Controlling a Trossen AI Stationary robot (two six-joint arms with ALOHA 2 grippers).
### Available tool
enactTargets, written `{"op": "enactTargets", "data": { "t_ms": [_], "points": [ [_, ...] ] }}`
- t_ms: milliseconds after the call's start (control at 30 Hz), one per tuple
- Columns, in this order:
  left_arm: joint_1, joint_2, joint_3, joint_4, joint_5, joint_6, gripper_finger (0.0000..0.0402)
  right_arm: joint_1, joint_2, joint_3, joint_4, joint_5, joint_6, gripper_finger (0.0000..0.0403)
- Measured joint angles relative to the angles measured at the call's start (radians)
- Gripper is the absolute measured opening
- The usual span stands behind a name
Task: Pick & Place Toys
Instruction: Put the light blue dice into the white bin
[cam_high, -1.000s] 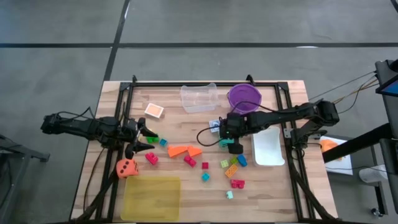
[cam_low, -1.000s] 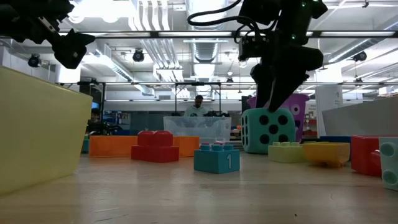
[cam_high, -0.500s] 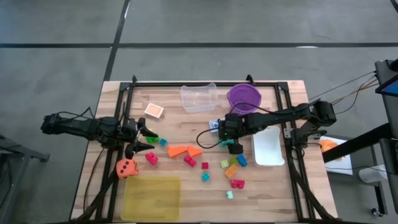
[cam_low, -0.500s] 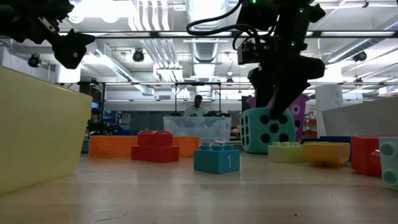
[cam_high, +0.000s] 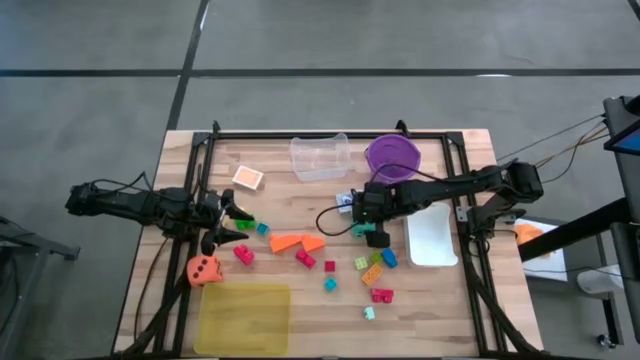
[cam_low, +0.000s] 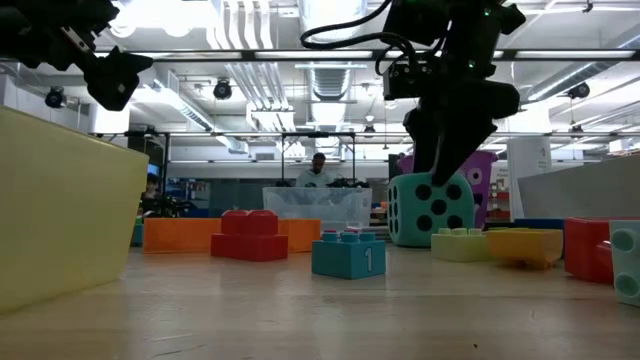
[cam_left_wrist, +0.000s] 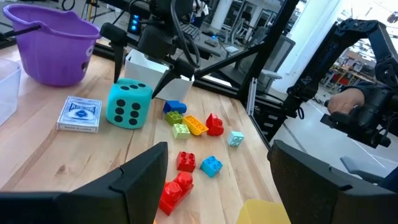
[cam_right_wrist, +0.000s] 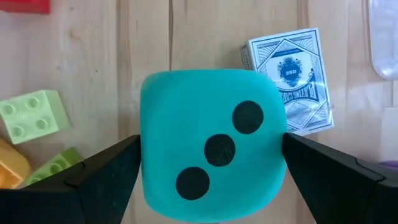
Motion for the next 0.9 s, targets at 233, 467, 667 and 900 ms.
{"op": "enactTargets", "data": {
  "t_ms": [233, 467, 667, 900],
  "points": [
    [0.000, 0.000, 0.000, 0.000, 0.000, 0.000, 0.0274, 0.000, -0.001, 0.000, 0.003, 0.005, 0.015, 0.0379],
    [0.000, 0.000, 0.000, 0.000, 0.000, 0.000, 0.0274, 0.001, -0.002, 0.000, 0.006, 0.012, 0.095, 0.0379],
    [0.000, 0.000, 0.000, 0.000, 0.000, 0.000, 0.0274, 0.001, -0.002, 0.001, 0.006, 0.012, 0.118, 0.0379],
    [0.000, 0.000, 0.000, 0.000, 0.000, 0.000, 0.0274, 0.001, -0.002, 0.002, 0.001, 0.012, 0.132, 0.0394]
  ]
}}
